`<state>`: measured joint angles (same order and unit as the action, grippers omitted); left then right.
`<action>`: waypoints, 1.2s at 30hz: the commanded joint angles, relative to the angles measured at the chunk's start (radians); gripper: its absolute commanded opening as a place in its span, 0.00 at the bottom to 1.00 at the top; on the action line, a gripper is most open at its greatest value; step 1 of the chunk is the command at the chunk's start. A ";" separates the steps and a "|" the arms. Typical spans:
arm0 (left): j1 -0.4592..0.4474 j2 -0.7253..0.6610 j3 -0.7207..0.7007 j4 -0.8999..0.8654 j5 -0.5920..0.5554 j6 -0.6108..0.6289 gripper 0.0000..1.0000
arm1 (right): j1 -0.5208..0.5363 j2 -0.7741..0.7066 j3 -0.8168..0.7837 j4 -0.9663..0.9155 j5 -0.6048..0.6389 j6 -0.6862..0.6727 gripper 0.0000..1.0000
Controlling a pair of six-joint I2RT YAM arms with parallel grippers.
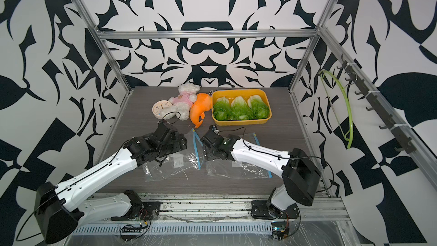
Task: Put the chinese cabbages into a zipper bag and zip it
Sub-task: Move the zipper food storage bag to the center of the board, then pick up the zipper food storage bag at the center of the board.
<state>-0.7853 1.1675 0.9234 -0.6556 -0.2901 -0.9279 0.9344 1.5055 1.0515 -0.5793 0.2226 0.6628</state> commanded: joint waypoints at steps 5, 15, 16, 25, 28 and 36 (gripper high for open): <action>-0.066 0.148 0.075 -0.023 -0.046 -0.002 0.91 | -0.101 -0.101 -0.084 -0.027 0.054 -0.053 0.86; -0.103 0.468 0.317 -0.154 -0.187 0.043 0.88 | -0.131 -0.190 -0.122 0.040 -0.012 -0.095 0.87; -0.103 0.503 0.342 -0.174 -0.202 0.053 0.86 | -0.132 -0.194 -0.122 0.043 -0.017 -0.095 0.87; -0.104 0.680 0.459 -0.223 -0.251 0.090 0.69 | -0.155 -0.284 -0.150 0.082 -0.087 -0.083 0.87; -0.104 0.722 0.489 -0.242 -0.270 0.093 0.63 | -0.161 -0.332 -0.168 0.102 -0.099 -0.071 0.87; -0.104 0.738 0.478 -0.223 -0.289 0.103 0.38 | -0.185 -0.386 -0.177 0.101 -0.143 -0.053 0.88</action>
<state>-0.8867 1.9053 1.4036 -0.8612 -0.5606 -0.8330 0.7544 1.1339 0.8776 -0.4980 0.1028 0.5888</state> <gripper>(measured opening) 0.393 0.882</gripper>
